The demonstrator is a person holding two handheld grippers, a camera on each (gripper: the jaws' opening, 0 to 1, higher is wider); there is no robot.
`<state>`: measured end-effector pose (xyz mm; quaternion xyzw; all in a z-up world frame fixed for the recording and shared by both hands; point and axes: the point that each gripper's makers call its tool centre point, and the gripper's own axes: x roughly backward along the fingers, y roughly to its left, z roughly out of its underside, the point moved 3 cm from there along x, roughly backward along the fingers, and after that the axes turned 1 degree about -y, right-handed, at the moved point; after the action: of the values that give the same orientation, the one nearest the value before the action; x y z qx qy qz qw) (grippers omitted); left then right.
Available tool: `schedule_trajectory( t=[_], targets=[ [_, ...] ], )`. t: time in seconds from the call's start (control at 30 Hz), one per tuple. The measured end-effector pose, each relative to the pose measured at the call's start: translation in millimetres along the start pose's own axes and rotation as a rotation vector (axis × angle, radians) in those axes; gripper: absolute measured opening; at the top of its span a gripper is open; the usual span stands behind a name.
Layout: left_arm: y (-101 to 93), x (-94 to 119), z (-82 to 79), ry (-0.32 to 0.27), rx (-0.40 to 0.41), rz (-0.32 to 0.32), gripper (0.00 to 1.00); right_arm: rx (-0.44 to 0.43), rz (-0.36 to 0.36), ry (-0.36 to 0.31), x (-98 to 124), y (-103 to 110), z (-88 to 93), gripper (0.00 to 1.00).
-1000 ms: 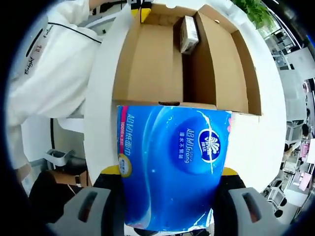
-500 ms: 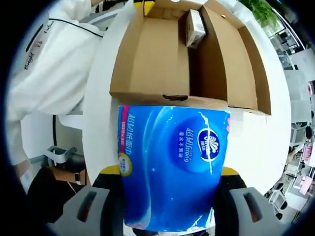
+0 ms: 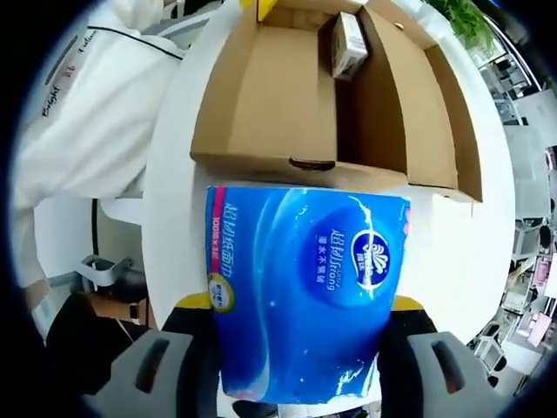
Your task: Operate the shoe box by opening the lid, removing the specified soft item, and placing it in the target area until the item is outside and the box remains undamaged.
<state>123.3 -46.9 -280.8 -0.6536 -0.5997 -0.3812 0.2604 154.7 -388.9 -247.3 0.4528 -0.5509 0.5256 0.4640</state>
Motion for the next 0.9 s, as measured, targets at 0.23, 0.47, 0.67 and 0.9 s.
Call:
schedule_trajectory(
  t=[0.23,0.47,0.67,0.9],
  targets=[
    [-0.2,0,-0.3,0.001,-0.001,-0.001,0.01,0.000,0.006,0.006,1,-1,1.6,0.72],
    [-0.2,0,-0.5,0.002,-0.001,0.000,0.01,-0.017,0.017,-0.023,8,-1,-1.0,0.71],
    [-0.2,0,-0.3,0.002,-0.002,-0.001,0.01,0.000,0.037,-0.021,13,-3,-1.2,0.68],
    [-0.3,0,-0.2,0.001,-0.003,-0.001,0.01,0.010,0.040,-0.040,20,0,-3.8,0.67]
  ],
)
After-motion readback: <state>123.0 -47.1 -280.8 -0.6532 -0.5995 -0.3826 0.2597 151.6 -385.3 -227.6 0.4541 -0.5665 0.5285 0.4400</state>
